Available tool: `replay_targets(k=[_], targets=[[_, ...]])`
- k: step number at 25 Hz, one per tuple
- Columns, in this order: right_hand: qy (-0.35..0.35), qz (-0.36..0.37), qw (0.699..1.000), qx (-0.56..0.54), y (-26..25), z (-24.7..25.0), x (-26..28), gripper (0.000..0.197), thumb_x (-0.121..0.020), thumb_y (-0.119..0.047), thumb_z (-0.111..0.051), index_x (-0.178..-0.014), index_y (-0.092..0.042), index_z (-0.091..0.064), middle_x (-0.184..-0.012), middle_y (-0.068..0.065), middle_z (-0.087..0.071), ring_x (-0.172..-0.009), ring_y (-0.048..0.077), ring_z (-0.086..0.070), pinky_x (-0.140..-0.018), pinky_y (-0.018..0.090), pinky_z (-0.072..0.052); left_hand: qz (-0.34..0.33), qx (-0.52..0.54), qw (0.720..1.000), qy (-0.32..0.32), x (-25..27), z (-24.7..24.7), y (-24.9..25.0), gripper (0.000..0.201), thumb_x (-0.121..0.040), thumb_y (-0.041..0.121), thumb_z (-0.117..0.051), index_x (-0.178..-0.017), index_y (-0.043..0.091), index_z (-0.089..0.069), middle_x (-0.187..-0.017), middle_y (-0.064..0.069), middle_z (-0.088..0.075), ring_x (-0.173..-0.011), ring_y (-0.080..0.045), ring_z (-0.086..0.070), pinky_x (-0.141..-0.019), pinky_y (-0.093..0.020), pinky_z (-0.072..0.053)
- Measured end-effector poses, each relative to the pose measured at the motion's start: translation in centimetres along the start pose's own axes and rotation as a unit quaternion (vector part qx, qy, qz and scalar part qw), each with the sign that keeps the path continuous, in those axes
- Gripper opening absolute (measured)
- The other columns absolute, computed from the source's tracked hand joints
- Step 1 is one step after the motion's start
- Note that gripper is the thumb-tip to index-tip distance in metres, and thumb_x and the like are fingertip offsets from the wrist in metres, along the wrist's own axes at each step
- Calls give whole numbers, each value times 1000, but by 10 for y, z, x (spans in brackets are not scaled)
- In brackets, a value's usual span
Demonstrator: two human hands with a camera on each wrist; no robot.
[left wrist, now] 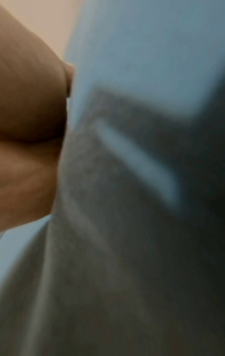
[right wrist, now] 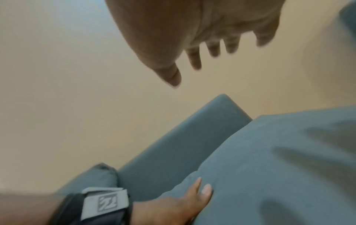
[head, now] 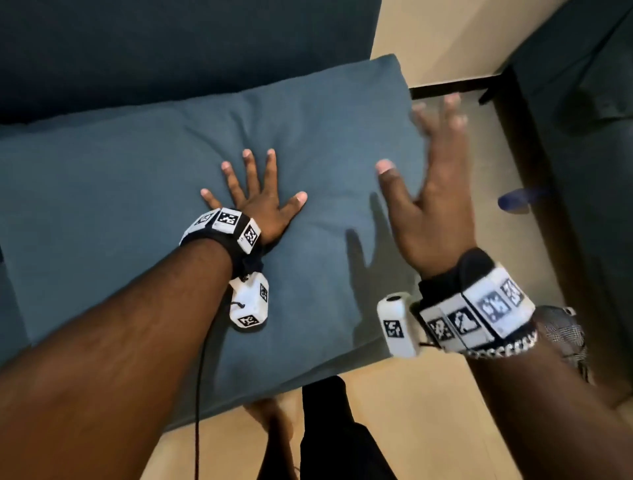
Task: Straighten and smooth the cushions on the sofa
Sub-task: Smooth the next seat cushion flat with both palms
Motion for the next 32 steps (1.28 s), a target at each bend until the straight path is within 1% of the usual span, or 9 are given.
replay_targets(k=[2, 5, 7, 11, 14, 19, 22, 26, 32], targets=[[73, 28, 997, 19, -22, -17, 51, 65, -102, -32, -54, -158, -5, -35, -170, 19, -15, -159, 40, -9, -127, 60, -12, -35, -19, 999, 23, 14, 0, -7, 83, -94, 76, -24, -156, 44, 21, -166, 10, 29, -153, -23, 28, -112, -67, 20], [-192, 95, 948, 237, -20, -129, 133, 68, -106, -49, -37, -166, -26, -17, -174, 4, -3, -161, 33, 1, -122, 69, -10, -105, -117, 986, 51, 45, -7, -34, 84, -96, 70, -27, -159, 36, 17, -169, 7, 22, -156, -16, 15, -121, -56, 13], [-241, 77, 930, 267, -10, -141, 134, 66, -104, -52, -34, -165, -29, -20, -175, 1, -6, -161, 30, 2, -122, 69, -5, -132, -168, 974, 71, 68, -12, -50, 81, -98, 67, -25, -160, 33, 16, -169, 6, 20, -157, -17, 14, -123, -54, 11], [-88, 39, 995, -21, -65, -52, 97, 58, -97, -38, -54, -151, -18, -48, -171, 13, -18, -159, 41, 3, -125, 65, -6, -114, -96, 983, 103, 113, -10, -73, 69, -104, 55, -25, -161, 38, 10, -169, 14, 18, -156, -15, 18, -124, -51, 12], [138, 144, 974, -111, -107, -16, 113, 57, -93, -18, -62, -144, 0, -46, -159, 38, -22, -152, 56, -11, -123, 69, -12, -100, -92, 977, 163, 142, -20, -86, 67, -106, 46, -30, -162, 35, 5, -170, 13, 14, -156, -15, 15, -125, -52, 8], [-205, 227, 932, 194, -67, -165, 211, 71, -103, -48, -53, -164, -25, -25, -174, 7, -12, -161, 27, -7, -127, 59, -9, 44, -36, 970, 237, 165, -23, -138, 69, -105, 36, -34, -163, 31, 4, -170, 7, 16, -157, -20, 15, -125, -55, 4], [-179, 152, 970, 61, -86, -136, 199, 66, -103, -45, -51, -162, -22, -32, -173, 8, -13, -161, 28, -5, -126, 61, -8, 52, -24, 967, 247, 165, -20, -160, 65, -106, 38, -31, -163, 31, 1, -171, 5, 11, -157, -21, 12, -126, -54, 2], [17, 179, 973, -146, -137, -79, 205, 57, -98, -33, -62, -148, -15, -41, -164, 18, -23, -159, 29, -6, -123, 69, -10, 40, -18, 968, 246, 156, -19, -158, 65, -107, 38, -31, -163, 32, 1, -171, 5, 11, -157, -21, 11, -124, -53, 5], [-291, 250, 899, 211, -83, -203, 250, 75, -101, -65, -45, -165, -33, -19, -174, 1, -7, -161, 27, -1, -127, 59, 1, 5, -47, 978, 203, 163, -27, -167, 76, -103, 34, -41, -163, 29, 5, -171, 2, 15, -157, -23, 13, -125, -53, 4]])
Point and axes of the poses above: each hand's wrist, its own x-axis away from the middle knuckle, its own z-axis out of the back of the hand, y = z × x, the point moved 6 cm from there along -x, towards the middle knuckle
